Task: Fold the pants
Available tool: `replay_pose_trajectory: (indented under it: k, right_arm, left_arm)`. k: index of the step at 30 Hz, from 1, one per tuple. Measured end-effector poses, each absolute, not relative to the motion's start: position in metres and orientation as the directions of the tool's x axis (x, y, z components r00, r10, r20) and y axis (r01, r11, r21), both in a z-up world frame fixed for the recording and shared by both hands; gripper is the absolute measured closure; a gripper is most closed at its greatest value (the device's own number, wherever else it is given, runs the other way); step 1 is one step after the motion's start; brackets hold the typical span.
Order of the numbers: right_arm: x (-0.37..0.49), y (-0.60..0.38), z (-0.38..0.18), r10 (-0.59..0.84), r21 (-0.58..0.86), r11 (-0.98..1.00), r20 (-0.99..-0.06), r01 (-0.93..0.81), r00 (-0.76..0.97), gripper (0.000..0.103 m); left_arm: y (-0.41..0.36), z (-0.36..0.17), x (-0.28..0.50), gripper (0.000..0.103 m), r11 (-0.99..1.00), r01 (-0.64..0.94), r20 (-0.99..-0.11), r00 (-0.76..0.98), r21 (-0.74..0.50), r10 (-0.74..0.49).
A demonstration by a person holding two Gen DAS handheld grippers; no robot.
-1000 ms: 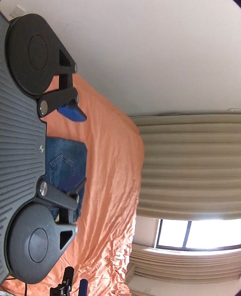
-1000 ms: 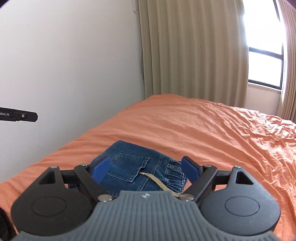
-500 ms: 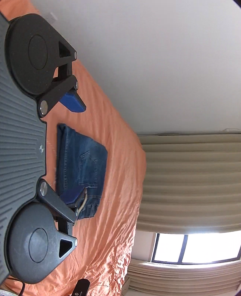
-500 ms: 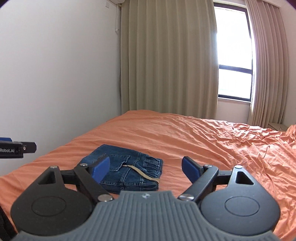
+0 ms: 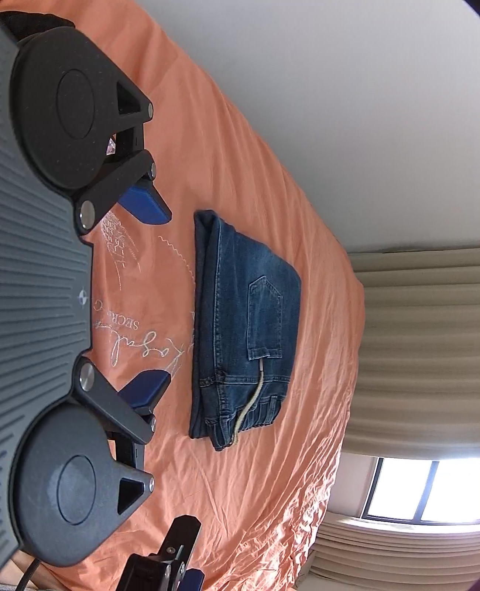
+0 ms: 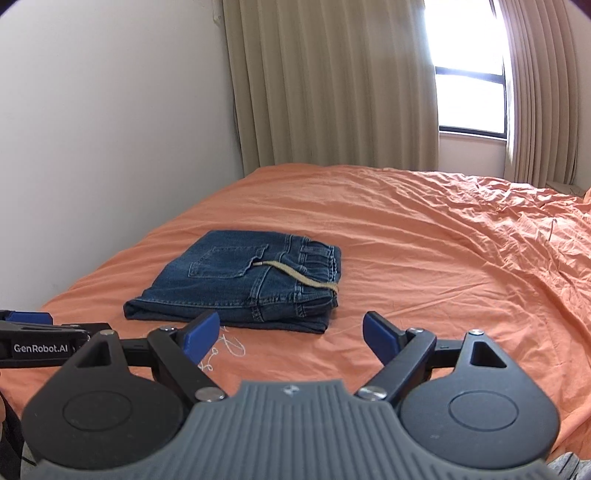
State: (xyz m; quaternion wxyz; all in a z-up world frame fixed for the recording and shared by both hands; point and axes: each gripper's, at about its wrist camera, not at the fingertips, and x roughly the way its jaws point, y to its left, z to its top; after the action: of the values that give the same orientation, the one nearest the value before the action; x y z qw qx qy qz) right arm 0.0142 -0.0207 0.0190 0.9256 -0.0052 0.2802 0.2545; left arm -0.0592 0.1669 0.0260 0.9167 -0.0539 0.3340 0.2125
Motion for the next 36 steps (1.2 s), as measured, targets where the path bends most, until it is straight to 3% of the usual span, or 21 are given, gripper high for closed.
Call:
replay_pose_trajectory:
  k: [6, 36]
  right_arm:
    - [0.026, -0.014, 0.002, 0.464, 0.145, 0.871, -0.557, -0.469, 0.689, 0.022]
    - [0.012, -0.024, 0.022, 0.482, 0.16, 0.864, -0.533, -0.477, 0.695, 0.022]
  left_arm:
    - [0.167, 0.018, -0.055, 0.0, 0.908, -0.417, -0.655, 0.672, 0.049, 0.344]
    - [0.158, 0.035, -0.059, 0.0, 0.914, -0.401, -0.628, 0.696, 0.063, 0.349]
